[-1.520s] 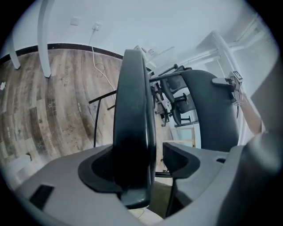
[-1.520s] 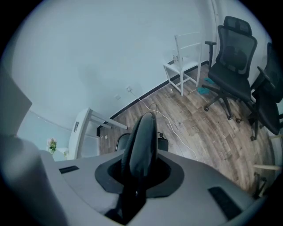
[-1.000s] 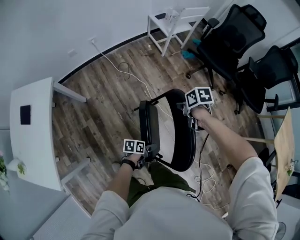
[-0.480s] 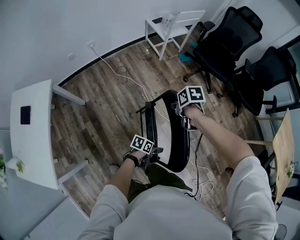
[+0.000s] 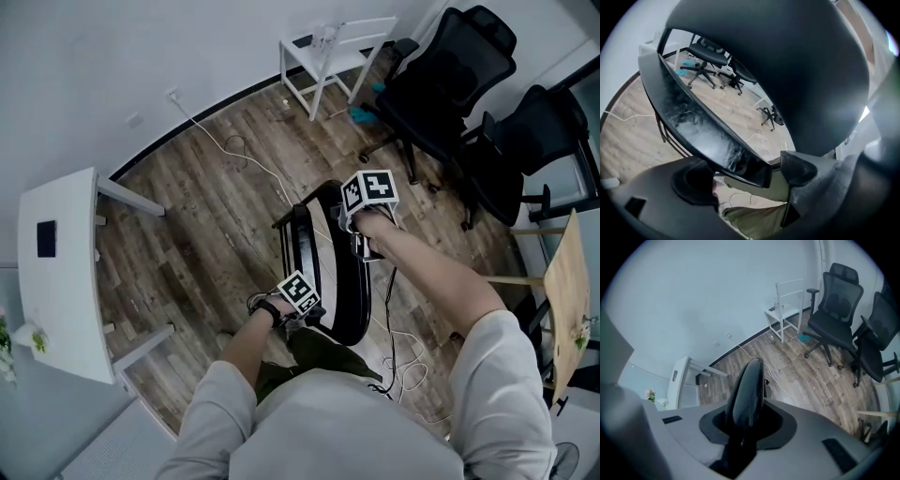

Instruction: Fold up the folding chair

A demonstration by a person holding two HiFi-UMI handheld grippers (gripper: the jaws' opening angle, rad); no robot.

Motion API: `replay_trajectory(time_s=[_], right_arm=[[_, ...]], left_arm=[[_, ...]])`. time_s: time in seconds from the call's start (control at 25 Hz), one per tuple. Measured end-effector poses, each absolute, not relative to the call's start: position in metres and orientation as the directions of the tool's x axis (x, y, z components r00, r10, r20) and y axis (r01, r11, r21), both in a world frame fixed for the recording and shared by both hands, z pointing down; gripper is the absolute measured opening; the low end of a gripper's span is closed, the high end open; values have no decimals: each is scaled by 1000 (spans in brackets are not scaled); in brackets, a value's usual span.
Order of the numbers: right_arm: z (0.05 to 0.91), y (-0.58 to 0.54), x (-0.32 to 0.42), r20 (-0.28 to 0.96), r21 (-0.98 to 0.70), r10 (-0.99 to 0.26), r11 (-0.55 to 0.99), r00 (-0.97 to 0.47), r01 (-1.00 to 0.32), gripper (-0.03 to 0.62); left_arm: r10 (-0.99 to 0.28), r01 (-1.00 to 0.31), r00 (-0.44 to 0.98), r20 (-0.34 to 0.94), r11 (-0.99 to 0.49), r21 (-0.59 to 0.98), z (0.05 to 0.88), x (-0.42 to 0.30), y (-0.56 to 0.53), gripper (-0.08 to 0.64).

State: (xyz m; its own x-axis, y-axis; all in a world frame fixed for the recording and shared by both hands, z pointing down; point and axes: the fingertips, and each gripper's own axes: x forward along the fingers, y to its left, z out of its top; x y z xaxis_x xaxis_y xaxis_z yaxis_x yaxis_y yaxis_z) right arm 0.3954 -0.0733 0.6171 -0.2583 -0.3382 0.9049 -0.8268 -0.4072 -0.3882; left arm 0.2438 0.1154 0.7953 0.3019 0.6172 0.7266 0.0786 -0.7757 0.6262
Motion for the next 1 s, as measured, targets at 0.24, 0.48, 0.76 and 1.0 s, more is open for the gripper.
replay_trajectory(time_s=[0.24,0.48,0.76,1.0], right_arm=[[616,-72,396,906,-390,-333,-417,-261,-821,110],[615,-72,396,899,-407,-341,-419,-275,-812,115],[614,-75,390,897,-413,-340,-421,-282,-808,124],[614,-75,388,901,-408,-331,-424,-281,-808,124]], left_arm=[[578,130,261,774,-815,565,798,257,127,449],[579,146,257,774,-815,561,795,252,126,451],[576,-26,492,652,-739,673,717,240,84,449],[439,-131,718,540,-677,724,593,260,74,449]])
